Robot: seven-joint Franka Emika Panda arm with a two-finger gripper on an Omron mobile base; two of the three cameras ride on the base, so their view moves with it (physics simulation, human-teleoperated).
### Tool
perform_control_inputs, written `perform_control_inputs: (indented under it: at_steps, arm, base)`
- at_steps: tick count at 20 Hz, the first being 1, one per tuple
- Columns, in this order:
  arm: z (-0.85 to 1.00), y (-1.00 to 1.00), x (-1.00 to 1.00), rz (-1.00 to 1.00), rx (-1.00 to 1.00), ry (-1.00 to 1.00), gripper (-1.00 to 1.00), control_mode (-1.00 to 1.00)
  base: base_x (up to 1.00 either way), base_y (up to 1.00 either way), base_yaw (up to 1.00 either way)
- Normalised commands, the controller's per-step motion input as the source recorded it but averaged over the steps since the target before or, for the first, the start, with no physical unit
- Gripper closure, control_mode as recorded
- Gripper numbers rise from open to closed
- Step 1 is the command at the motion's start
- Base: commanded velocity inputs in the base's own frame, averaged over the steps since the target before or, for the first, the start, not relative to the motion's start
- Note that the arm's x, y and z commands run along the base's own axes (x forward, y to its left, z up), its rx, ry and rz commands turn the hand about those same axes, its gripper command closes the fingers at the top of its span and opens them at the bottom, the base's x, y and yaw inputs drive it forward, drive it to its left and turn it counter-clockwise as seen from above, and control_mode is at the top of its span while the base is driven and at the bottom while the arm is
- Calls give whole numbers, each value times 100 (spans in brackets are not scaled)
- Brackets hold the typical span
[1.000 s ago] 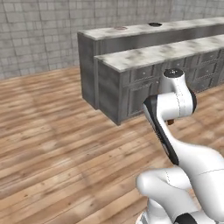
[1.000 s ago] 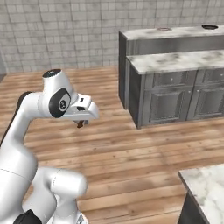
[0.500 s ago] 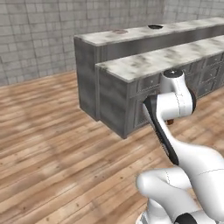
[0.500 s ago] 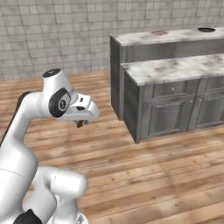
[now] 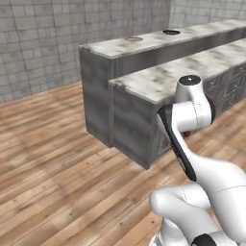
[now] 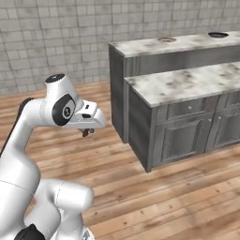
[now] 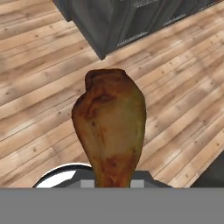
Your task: Take the chicken drumsticks from the pan and place one on each plate on the dining counter.
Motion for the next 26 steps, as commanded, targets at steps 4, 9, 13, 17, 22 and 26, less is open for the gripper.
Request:
perform_control_inputs:
  at_steps: [4, 9, 13, 17, 22, 26]
  arm:
    - [0, 0, 0, 0, 0, 0, 100, 100]
    - [0, 0, 0, 0, 0, 0, 100, 100]
    - [0, 0, 0, 0, 0, 0, 100, 100]
    - [0, 0, 0, 0, 0, 0, 100, 100]
    - [0, 0, 0, 0, 0, 0, 100, 100]
    - [0, 0, 0, 0, 0, 0, 100, 100]
  base:
    - [92, 77, -24]
    - [85, 82, -24]
    - [67, 93, -24]
    - [63, 95, -24]
    - [61, 95, -26]
    - [52, 95, -29]
